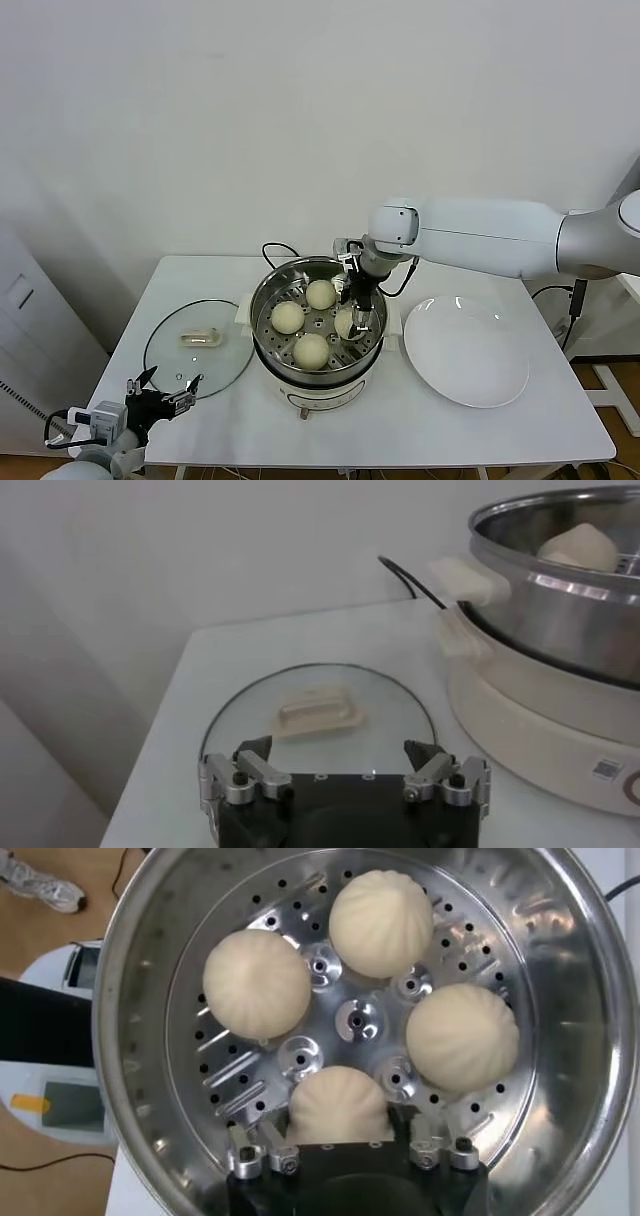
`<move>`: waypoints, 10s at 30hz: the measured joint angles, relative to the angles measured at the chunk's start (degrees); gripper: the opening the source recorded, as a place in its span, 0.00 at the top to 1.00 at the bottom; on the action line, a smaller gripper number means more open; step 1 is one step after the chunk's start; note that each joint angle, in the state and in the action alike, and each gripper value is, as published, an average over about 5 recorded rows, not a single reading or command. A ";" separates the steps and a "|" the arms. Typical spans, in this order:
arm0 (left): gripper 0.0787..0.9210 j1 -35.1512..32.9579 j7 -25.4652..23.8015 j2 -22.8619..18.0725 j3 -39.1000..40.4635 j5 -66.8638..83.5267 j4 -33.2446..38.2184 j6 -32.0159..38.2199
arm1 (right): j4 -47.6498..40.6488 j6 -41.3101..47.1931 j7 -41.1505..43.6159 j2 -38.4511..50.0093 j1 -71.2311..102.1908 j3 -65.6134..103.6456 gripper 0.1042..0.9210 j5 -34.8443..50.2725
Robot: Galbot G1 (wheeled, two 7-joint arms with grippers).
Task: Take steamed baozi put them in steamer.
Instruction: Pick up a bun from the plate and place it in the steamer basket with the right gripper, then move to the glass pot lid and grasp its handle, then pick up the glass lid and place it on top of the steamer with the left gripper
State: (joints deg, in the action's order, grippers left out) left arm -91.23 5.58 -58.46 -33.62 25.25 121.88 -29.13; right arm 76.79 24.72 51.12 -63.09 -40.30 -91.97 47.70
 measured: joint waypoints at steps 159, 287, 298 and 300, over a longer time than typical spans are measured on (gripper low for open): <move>0.96 25.30 -6.04 0.65 5.35 -88.55 -17.64 19.23 | 11.74 -33.73 -39.74 -0.08 109.94 131.30 0.12 -25.12; 0.49 35.13 -26.83 -20.42 45.98 -109.85 -10.53 -13.07 | 3.85 -36.55 -37.37 -1.15 106.74 131.64 0.12 -28.49; 0.14 33.58 -28.67 -15.89 37.27 -76.33 1.40 -13.07 | 4.89 -34.72 -36.35 -0.86 106.83 131.58 0.12 -26.72; 0.12 33.40 -27.89 -14.90 34.36 -68.74 2.73 -12.94 | 5.49 -33.89 -36.45 -0.79 107.21 131.53 0.12 -26.12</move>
State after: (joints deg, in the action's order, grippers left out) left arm -57.84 -22.31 -73.35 0.74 -43.49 124.61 -42.07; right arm 82.28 -9.17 14.67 -63.88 66.91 39.56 21.59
